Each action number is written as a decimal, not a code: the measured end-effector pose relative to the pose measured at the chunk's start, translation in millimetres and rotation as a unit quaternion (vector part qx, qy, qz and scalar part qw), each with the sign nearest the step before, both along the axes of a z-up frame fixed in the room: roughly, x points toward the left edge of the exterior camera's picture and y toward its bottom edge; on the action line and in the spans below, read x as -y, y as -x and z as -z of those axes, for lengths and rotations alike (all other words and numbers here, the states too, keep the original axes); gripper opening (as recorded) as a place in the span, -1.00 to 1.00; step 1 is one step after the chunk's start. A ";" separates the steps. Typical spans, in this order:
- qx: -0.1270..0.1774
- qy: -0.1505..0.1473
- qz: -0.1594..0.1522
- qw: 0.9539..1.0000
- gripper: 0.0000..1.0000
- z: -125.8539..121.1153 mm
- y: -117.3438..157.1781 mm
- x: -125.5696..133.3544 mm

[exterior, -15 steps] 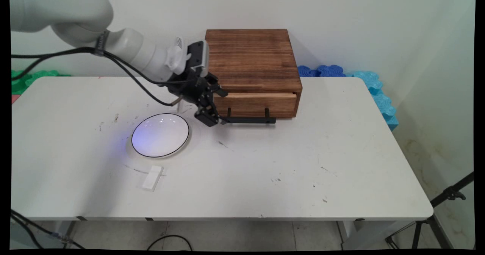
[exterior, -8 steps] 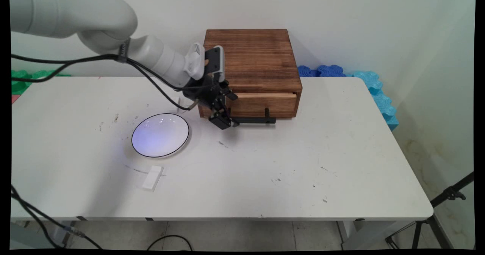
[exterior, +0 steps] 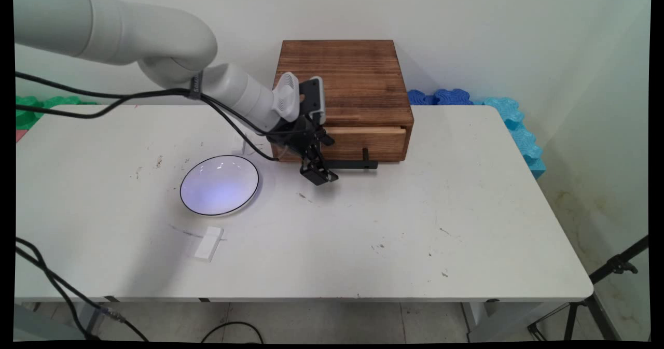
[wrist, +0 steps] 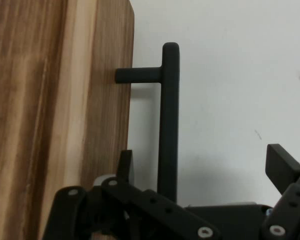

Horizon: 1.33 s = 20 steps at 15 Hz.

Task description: Open the drawer

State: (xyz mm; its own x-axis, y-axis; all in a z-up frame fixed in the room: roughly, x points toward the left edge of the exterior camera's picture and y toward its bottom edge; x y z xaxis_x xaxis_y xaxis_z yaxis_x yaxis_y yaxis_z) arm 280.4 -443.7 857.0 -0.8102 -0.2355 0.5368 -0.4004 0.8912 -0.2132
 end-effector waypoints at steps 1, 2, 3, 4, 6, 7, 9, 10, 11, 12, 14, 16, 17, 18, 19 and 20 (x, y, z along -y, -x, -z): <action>0.001 -0.001 -0.002 1.000 1.00 3.0 2.3 0.7; 0.003 -0.002 -0.003 1.000 1.00 5.9 4.3 1.2; 0.004 -0.003 -0.005 1.000 1.00 8.2 6.0 1.7; 0.005 -0.004 -0.006 1.000 1.00 9.8 7.1 1.9; 0.006 -0.005 -0.008 1.000 1.00 13.4 9.3 2.4; 0.008 -0.006 -0.010 1.000 1.00 15.6 10.3 2.6; 0.009 -0.008 -0.012 1.000 1.00 19.0 12.1 3.3; 0.010 -0.008 -0.012 1.000 1.00 20.4 12.7 3.5; 0.011 -0.009 -0.013 1.000 1.00 22.4 13.6 3.8; 0.012 -0.010 -0.014 1.000 1.00 24.7 14.6 4.0; 0.013 -0.011 -0.015 1.000 1.00 28.6 16.3 4.4; 0.014 -0.011 -0.016 1.000 1.00 31.2 17.4 4.7; 0.014 -0.012 -0.016 1.000 1.00 32.2 17.9 4.8; 0.014 -0.012 -0.017 1.000 1.00 33.6 18.6 5.3; 0.015 -0.012 -0.018 1.000 1.00 34.5 19.1 5.6; 0.015 -0.012 -0.019 1.000 1.00 35.9 19.7 6.1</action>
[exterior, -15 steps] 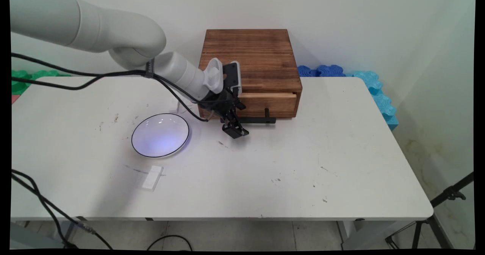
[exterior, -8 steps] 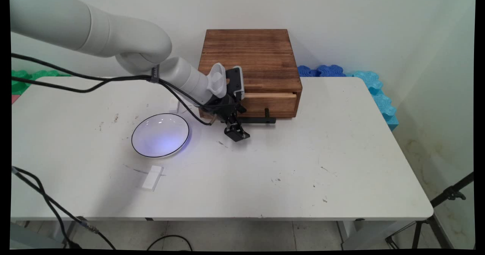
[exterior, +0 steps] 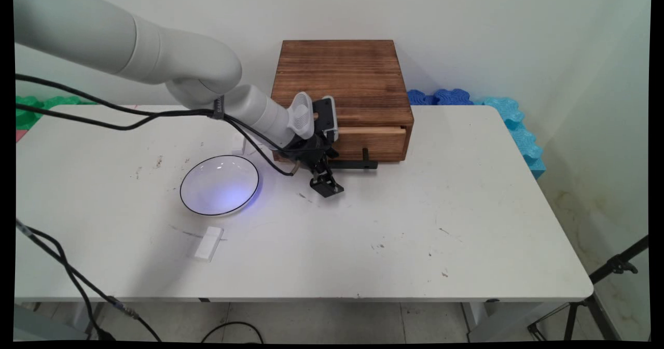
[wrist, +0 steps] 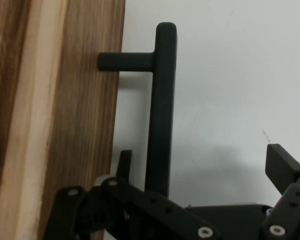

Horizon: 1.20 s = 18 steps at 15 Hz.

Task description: Open the drawer

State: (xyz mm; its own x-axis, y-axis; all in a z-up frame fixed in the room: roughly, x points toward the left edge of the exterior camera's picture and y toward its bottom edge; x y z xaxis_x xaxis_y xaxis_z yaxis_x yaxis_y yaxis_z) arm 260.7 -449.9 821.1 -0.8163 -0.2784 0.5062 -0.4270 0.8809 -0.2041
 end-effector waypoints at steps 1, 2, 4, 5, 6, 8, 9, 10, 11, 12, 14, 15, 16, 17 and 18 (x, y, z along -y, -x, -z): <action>0.001 0.000 -0.001 1.000 1.00 1.6 0.6 0.6; 0.001 -0.001 -0.002 1.000 1.00 3.2 1.1 1.1; 0.003 -0.002 -0.003 1.000 1.00 6.2 1.7 1.6; 0.003 -0.002 -0.003 1.000 1.00 7.5 2.0 1.5; 0.003 -0.003 -0.003 1.000 1.00 8.6 2.1 1.4; 0.004 -0.004 -0.004 1.000 1.00 10.4 2.5 1.1; 0.004 -0.005 -0.004 1.000 1.00 11.5 2.7 0.7; 0.005 -0.005 -0.003 1.000 1.00 12.4 3.0 0.1; 0.005 -0.006 -0.003 1.000 1.00 13.3 3.1 -0.8; 0.005 -0.007 -0.003 1.000 1.00 14.0 3.3 -1.7; 0.004 -0.008 -0.002 1.000 1.00 14.8 3.8 -4.6; 0.004 -0.008 -0.001 1.000 1.00 15.0 3.9 -5.6; 0.004 -0.009 -0.001 1.000 1.00 15.1 4.0 -7.3; 0.004 -0.009 0.000 1.000 1.00 15.1 4.2 -8.7; 0.003 -0.010 0.001 1.000 1.00 15.2 4.6 -11.1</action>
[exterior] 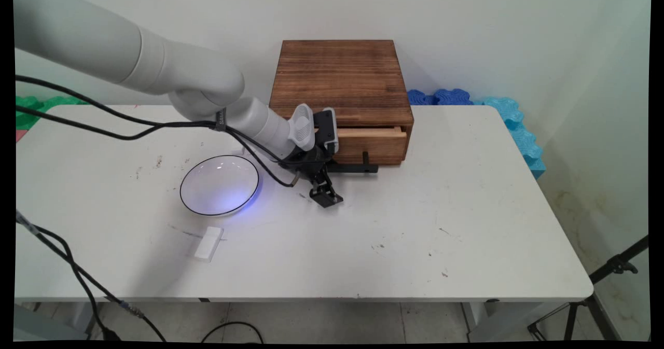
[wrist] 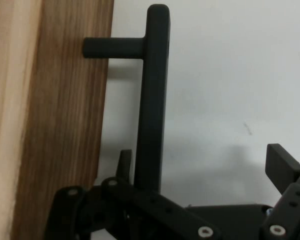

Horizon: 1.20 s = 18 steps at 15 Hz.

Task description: Open the drawer

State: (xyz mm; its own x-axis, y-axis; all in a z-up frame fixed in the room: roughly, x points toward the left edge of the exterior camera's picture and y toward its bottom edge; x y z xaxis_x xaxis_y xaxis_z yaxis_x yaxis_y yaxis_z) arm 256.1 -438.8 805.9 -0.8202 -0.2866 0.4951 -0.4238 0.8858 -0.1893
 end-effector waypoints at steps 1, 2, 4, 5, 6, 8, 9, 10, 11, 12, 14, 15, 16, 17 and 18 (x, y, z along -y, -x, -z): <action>0.000 -0.001 0.001 1.000 1.00 0.0 0.2 -2.3; -0.001 -0.002 0.002 1.000 1.00 -0.1 0.3 -5.2; -0.002 -0.004 0.005 1.000 1.00 -0.5 1.0 -12.0; -0.003 -0.005 0.007 1.000 1.00 -0.8 1.5 -15.7; -0.004 -0.006 0.009 1.000 1.00 -1.3 1.7 -19.7; -0.007 -0.008 0.013 1.000 1.00 -2.1 2.2 -27.4; -0.008 -0.008 0.015 1.000 1.00 -2.4 2.2 -31.2; -0.008 -0.009 0.016 1.000 1.00 -2.6 2.3 -33.7; -0.009 -0.010 0.018 1.000 1.00 -2.8 2.5 -37.7; -0.010 -0.011 0.019 1.000 1.00 -3.1 2.6 -40.3; -0.012 -0.013 0.023 1.000 1.00 -3.7 3.1 -49.3; -0.013 -0.014 0.025 1.000 1.00 -3.9 3.4 -53.9; -0.014 -0.015 0.026 0.999 1.00 -4.1 3.7 -58.2; -0.015 -0.017 0.029 0.999 1.00 -4.2 4.1 -63.1; -0.017 -0.018 0.031 0.999 1.00 -4.3 4.5 -68.0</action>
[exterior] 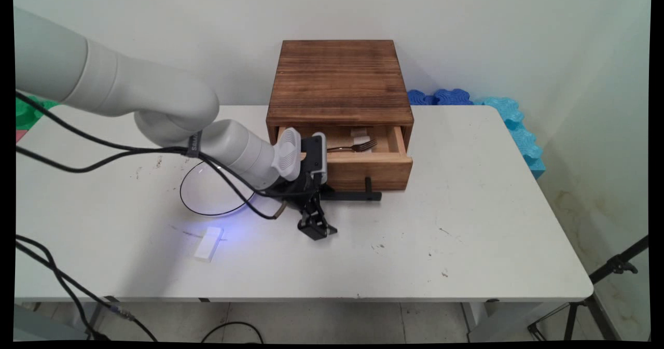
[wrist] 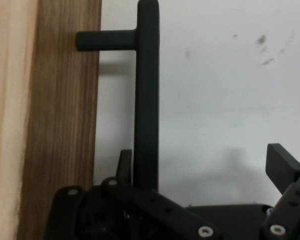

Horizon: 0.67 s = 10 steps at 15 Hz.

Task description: Open the drawer

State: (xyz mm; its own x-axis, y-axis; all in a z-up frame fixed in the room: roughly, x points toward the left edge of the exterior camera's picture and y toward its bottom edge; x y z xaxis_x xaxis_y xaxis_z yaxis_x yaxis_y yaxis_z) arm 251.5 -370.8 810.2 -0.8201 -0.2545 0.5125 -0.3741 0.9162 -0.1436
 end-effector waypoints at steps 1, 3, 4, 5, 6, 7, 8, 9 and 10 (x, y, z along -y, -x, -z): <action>-0.001 -0.001 0.002 1.000 1.00 -0.1 0.5 -4.4; -0.004 -0.004 0.006 1.000 1.00 -0.3 1.6 -14.7; -0.005 -0.006 0.008 1.000 1.00 -0.4 2.1 -19.3; -0.006 -0.007 0.009 1.000 1.00 -0.6 2.6 -23.0; -0.007 -0.008 0.011 1.000 1.00 -0.7 3.1 -26.7; -0.009 -0.009 0.012 1.000 1.00 -0.9 3.8 -32.1; -0.010 -0.011 0.014 1.000 1.00 -1.1 4.5 -37.2; -0.012 -0.012 0.015 1.000 1.00 -1.3 5.2 -41.5; -0.013 -0.013 0.017 1.000 1.00 -1.6 6.1 -46.3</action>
State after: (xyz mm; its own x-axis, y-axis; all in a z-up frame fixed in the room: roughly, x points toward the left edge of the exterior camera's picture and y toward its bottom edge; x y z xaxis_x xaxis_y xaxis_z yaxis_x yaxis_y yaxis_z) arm 245.4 -324.5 811.8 -0.8146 -0.2407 0.5278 -0.3461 0.9318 -0.1092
